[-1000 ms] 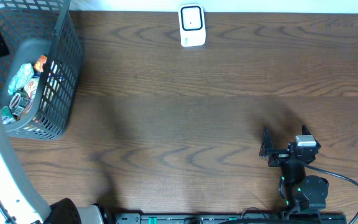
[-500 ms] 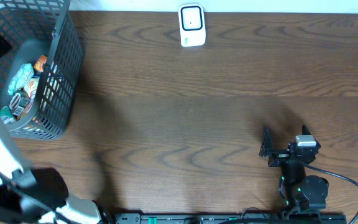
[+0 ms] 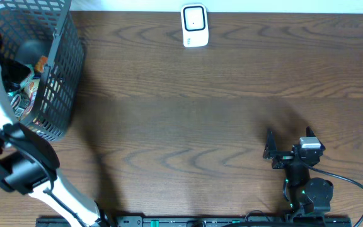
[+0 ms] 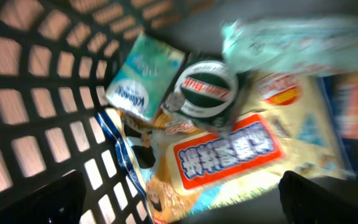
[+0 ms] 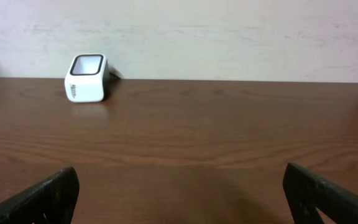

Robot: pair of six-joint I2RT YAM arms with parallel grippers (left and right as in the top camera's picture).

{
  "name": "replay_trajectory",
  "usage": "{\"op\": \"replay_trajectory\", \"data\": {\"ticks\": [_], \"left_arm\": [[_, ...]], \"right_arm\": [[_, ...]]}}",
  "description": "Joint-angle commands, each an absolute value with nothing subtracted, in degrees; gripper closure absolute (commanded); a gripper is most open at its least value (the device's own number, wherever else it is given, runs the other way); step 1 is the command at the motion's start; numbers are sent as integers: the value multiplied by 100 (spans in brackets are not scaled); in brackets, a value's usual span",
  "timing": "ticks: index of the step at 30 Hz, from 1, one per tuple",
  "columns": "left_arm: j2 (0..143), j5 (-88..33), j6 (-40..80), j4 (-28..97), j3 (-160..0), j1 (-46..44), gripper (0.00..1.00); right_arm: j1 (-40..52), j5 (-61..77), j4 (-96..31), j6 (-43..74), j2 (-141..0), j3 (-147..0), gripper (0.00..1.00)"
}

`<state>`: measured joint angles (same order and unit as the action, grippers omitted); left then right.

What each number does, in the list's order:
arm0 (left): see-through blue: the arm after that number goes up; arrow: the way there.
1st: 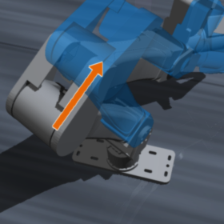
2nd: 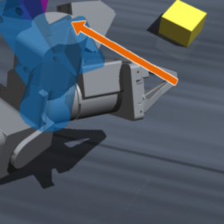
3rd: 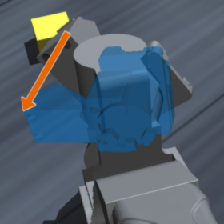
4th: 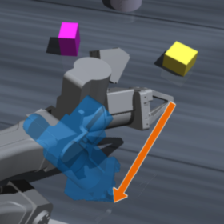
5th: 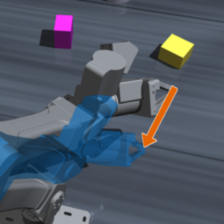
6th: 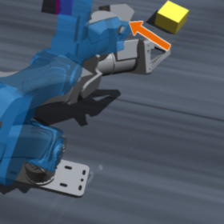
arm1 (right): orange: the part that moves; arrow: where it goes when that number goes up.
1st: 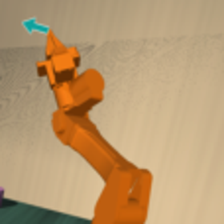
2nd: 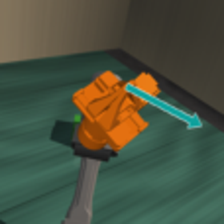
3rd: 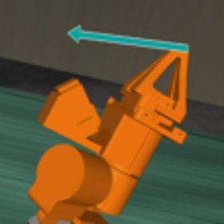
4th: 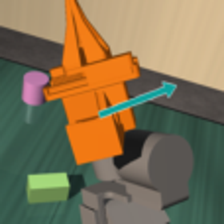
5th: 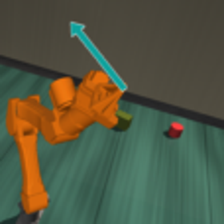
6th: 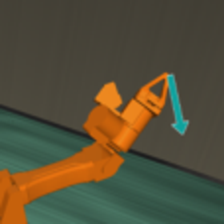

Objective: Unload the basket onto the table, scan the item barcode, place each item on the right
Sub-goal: 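Lower the left gripper into the basket onto the wet-wipes pack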

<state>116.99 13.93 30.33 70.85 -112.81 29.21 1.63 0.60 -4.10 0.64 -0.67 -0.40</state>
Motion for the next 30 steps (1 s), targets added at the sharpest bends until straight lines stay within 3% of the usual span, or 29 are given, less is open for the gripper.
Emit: {"op": "replay_trajectory", "data": {"ticks": [1,10,21,30], "left_arm": [[12042,1614,3459,7306,-11260,2934,3],[12709,1614,3695,7756,-11229,2936,3],[12923,1549,3778,7452,-10831,2934,2],[12897,1546,2744,7063,-10978,2934,3]], "right_arm": [[158,56,-443,14,-32,-32,1],[158,56,-443,14,-32,-32,1],[158,56,-443,14,-32,-32,1],[158,56,-443,14,-32,-32,1]]}}
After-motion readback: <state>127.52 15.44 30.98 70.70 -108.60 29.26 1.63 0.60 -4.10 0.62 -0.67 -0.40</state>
